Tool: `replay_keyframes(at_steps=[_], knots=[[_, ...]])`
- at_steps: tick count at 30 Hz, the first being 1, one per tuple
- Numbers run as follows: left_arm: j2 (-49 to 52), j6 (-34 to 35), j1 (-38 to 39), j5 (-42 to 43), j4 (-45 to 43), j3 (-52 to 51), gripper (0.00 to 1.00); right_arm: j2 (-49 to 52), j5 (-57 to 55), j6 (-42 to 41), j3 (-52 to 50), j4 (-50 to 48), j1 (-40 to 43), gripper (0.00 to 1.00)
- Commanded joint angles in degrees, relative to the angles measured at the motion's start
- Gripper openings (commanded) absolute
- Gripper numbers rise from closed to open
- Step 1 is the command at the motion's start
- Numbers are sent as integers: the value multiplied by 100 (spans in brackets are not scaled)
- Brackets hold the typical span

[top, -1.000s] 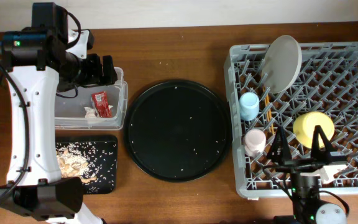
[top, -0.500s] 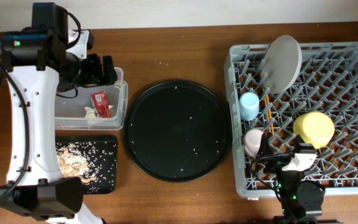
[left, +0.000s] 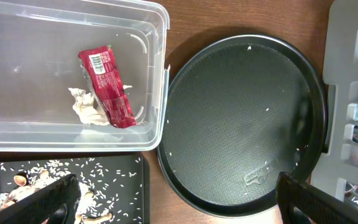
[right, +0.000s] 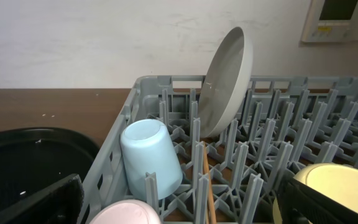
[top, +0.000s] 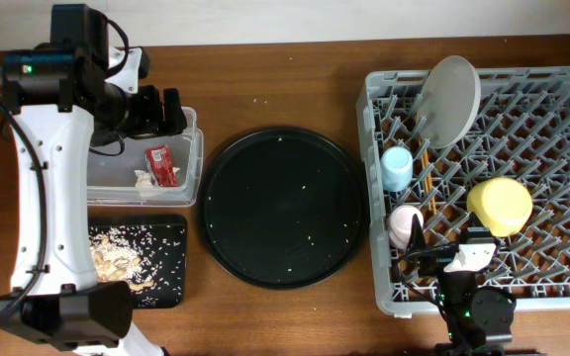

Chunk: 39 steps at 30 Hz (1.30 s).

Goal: Sort waste into correct bins and load items into the dishwasher rack

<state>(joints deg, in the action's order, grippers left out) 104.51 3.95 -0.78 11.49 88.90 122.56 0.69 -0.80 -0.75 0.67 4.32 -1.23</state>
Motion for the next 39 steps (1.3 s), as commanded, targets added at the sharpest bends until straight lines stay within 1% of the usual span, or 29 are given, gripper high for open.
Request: replay_keyframes(at_steps=[1, 11, 13, 18, 19, 25, 26, 28, 30, 32, 34, 38, 39], knots=[[4, -28, -15, -42, -9, 15, 99, -33, 11, 52, -35, 37, -63, 98], [4, -28, -2, -57, -11, 13, 99, -33, 11, 52, -35, 37, -63, 98], [-118, -28, 0, -63, -9, 13, 100, -33, 11, 52, -35, 37, -63, 98], [-1517, -31, 2, -66, -9, 13, 99, -33, 11, 52, -35, 37, -63, 98], [-2232, -31, 0, -63, -9, 13, 99, -33, 11, 52, -35, 37, -63, 98], [-3484, -31, -4, -63, -9, -66, 99, -33, 11, 52, -35, 37, -63, 98], [-3877, -31, -4, -63, -9, -367, 99, -33, 11, 52, -35, 37, -63, 98], [-4347, -28, -4, -63, -9, -1088, 99, -33, 11, 52, -35, 37, -63, 98], [-4887, -31, -4, -63, -37, -2293, 99, -33, 11, 52, -35, 37, -63, 98], [-5313, -33, -4, -223, -330, -3368, 99, -33, 11, 52, -35, 37, -63, 98], [-5932, -31, -4, -341, -1434, -4983, 99, -33, 11, 52, -35, 37, -63, 98], [-6706, -28, -4, -337, -3622, -7073, 99, -33, 11, 52, -35, 37, -63, 98], [-6883, -28, -4, -337, -4363, -7643, 99, -33, 11, 52, -35, 37, -63, 98]])
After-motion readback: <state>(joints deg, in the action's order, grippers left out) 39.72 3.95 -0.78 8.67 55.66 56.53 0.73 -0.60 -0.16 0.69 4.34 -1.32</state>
